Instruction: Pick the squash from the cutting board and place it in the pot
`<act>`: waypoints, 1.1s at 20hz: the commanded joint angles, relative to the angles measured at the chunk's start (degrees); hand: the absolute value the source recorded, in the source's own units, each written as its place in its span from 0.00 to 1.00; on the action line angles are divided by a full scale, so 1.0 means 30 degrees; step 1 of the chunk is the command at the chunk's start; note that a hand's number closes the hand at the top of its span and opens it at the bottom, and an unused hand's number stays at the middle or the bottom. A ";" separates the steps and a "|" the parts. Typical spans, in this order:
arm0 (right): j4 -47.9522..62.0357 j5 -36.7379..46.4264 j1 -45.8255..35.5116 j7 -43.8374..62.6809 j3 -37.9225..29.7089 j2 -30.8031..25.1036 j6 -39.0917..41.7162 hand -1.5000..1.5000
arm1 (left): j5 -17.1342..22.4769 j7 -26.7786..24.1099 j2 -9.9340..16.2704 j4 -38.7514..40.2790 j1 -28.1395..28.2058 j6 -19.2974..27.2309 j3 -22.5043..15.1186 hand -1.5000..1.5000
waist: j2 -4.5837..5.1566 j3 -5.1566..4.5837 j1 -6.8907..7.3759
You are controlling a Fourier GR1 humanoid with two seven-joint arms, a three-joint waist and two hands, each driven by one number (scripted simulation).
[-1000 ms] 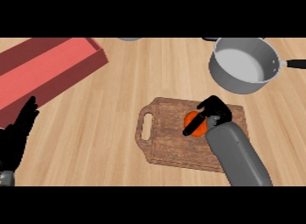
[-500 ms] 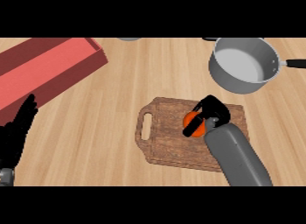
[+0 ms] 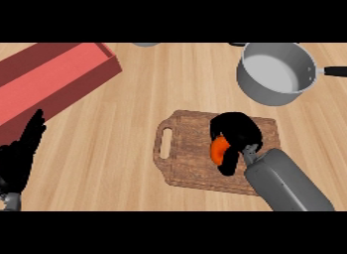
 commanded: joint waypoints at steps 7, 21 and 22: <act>-0.7211 0.3083 0.0644 -0.2081 -0.1987 -0.4855 -0.4099 1.00 | 0.0029 -0.0233 -0.0044 -0.0487 0.1039 -0.0105 0.0384 0.50 | -0.0127 -0.0010 -0.0432; -0.8216 -0.0625 0.0250 -0.3374 -0.9131 -0.3938 -0.5107 1.00 | -0.0128 0.0696 -0.0032 -0.1976 0.1188 -0.1236 0.0959 0.50 | 0.0086 -0.0006 0.0127; -0.6962 -0.1376 -0.1349 -0.3569 -0.9959 -0.4226 -0.4426 1.00 | -0.0472 0.0375 -0.0527 -0.1329 0.0674 -0.0846 0.0767 0.50 | 0.0111 -0.0011 0.0156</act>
